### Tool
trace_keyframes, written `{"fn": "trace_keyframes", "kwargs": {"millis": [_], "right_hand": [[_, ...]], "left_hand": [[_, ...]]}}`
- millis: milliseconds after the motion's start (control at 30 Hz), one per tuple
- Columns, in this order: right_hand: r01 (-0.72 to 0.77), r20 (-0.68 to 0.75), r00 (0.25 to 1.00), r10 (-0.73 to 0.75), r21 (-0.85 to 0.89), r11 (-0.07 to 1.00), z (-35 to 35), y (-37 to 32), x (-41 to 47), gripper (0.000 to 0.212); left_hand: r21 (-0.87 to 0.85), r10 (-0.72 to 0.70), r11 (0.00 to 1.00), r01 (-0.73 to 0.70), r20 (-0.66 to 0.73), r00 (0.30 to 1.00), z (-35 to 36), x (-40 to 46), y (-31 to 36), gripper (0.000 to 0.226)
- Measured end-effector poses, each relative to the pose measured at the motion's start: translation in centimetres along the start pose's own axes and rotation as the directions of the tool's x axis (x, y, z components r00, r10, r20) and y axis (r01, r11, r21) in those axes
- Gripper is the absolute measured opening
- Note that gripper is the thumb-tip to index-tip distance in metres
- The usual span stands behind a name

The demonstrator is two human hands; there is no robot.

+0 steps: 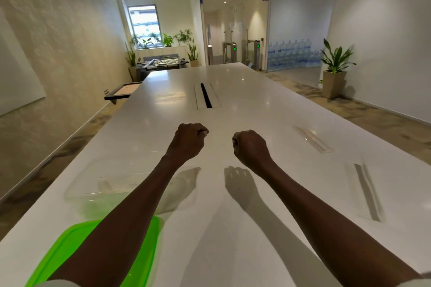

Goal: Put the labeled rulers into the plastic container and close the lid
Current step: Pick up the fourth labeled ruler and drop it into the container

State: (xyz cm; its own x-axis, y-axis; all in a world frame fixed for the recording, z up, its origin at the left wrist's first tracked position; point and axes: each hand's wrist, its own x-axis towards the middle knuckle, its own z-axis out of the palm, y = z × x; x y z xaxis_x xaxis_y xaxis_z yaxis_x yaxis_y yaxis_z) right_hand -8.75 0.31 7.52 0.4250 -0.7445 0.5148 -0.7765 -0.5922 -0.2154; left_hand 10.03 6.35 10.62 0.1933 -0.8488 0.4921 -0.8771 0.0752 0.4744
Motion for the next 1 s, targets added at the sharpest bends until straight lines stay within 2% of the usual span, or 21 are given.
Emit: {"fn": "trace_keyframes", "kwargs": {"millis": [200, 600, 733, 867, 933, 1000], "right_hand": [[-0.091, 0.012, 0.996, 0.092, -0.058, 0.994, -1.6, 6.2, -1.8, 0.019], [-0.327, 0.007, 0.943, 0.331, -0.136, 0.935, -4.2, 16.5, -5.6, 0.015], [-0.407, -0.051, 0.913, 0.404, -0.115, 0.906, -5.4, 19.3, -6.4, 0.008], [-0.460, -0.073, 0.887, 0.456, -0.077, 0.884, -7.0, 22.1, -7.0, 0.016], [-0.501, -0.045, 0.865, 0.499, -0.054, 0.864, -7.8, 23.5, -7.1, 0.017], [-0.523, 0.008, 0.852, 0.524, -0.048, 0.851, -8.5, 25.0, -7.1, 0.008]], "left_hand": [[-0.064, 0.001, 0.998, 0.004, 0.084, 0.997, 4.7, 0.5, 4.0, 0.018], [-0.120, 0.106, 0.990, -0.079, 0.236, 0.966, 13.3, 1.2, 11.8, 0.018], [-0.141, 0.143, 0.984, -0.109, 0.259, 0.955, 15.5, 1.1, 14.5, 0.019], [-0.171, 0.174, 0.977, -0.128, 0.288, 0.942, 17.6, 0.9, 17.4, 0.020], [-0.177, 0.194, 0.973, -0.145, 0.300, 0.934, 18.6, 0.8, 18.8, 0.021], [-0.185, 0.209, 0.970, -0.157, 0.310, 0.928, 19.5, 0.6, 20.1, 0.022]]}}
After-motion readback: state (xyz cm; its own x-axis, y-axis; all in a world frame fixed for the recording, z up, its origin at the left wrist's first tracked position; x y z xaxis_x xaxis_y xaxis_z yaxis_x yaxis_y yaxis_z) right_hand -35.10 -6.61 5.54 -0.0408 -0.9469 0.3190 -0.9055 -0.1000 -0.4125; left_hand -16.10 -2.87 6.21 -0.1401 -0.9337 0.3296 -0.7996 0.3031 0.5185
